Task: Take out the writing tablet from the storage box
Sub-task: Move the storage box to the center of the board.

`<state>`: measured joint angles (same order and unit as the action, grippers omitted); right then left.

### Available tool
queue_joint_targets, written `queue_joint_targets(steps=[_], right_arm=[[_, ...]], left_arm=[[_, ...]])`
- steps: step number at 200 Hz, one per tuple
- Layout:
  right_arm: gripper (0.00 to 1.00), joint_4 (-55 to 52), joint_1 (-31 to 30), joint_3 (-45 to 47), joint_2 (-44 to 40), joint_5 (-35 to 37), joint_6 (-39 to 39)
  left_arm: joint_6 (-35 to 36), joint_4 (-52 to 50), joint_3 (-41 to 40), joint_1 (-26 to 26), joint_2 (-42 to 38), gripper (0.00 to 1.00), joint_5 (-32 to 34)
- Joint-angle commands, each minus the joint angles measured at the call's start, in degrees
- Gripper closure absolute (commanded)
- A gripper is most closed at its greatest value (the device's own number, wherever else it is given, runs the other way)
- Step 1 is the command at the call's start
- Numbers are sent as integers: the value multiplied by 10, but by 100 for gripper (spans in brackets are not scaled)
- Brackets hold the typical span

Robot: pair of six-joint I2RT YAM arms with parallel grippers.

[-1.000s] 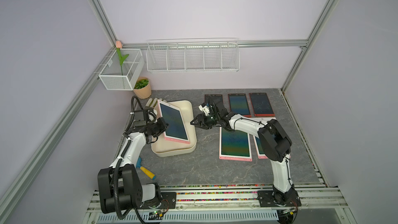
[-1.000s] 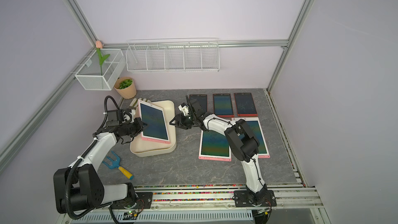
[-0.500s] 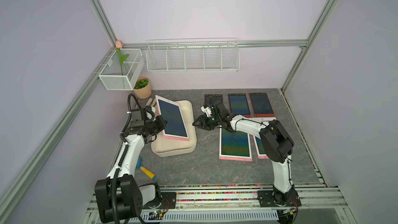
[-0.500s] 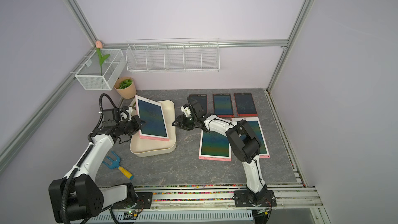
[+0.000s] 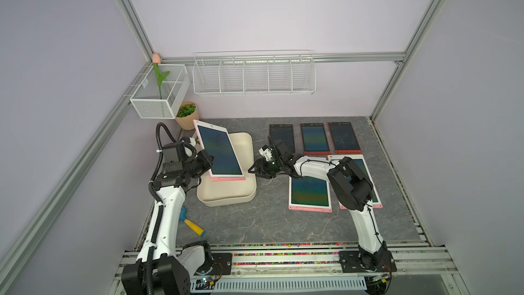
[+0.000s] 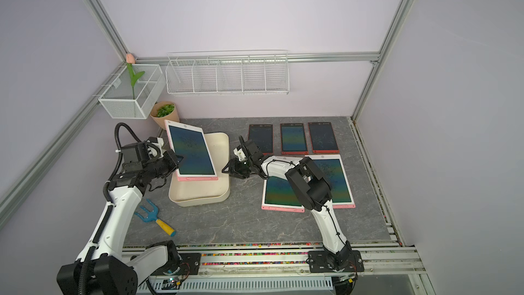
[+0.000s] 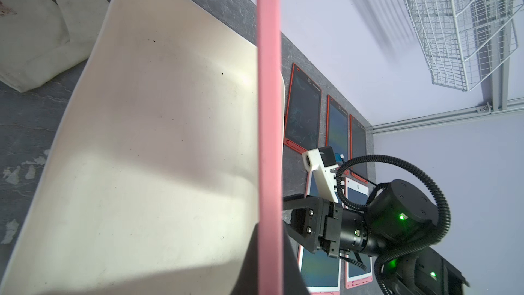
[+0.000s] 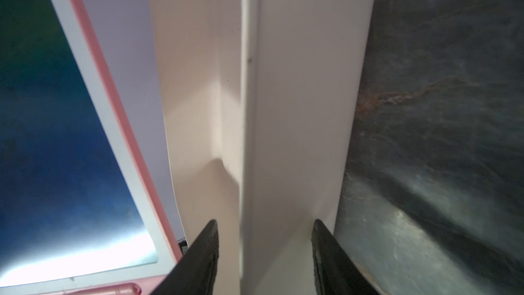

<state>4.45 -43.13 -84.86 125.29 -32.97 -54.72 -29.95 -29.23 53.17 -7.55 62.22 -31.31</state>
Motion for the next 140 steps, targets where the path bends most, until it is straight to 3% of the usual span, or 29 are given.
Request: queue_joint_targets(steps=[1,98,140], right_arm=[[47,55,-16,-17,21,-2,-53],[48,26,-50,-149,108,-6,-62],[47,-17,-50,-154,95,12,-41]], left_arm=[[-5,-12,17,-9,-19,100,-4],[4,-37,15,-24,-60,100,-28],[11,-49,14,-26,-67,100,-34]])
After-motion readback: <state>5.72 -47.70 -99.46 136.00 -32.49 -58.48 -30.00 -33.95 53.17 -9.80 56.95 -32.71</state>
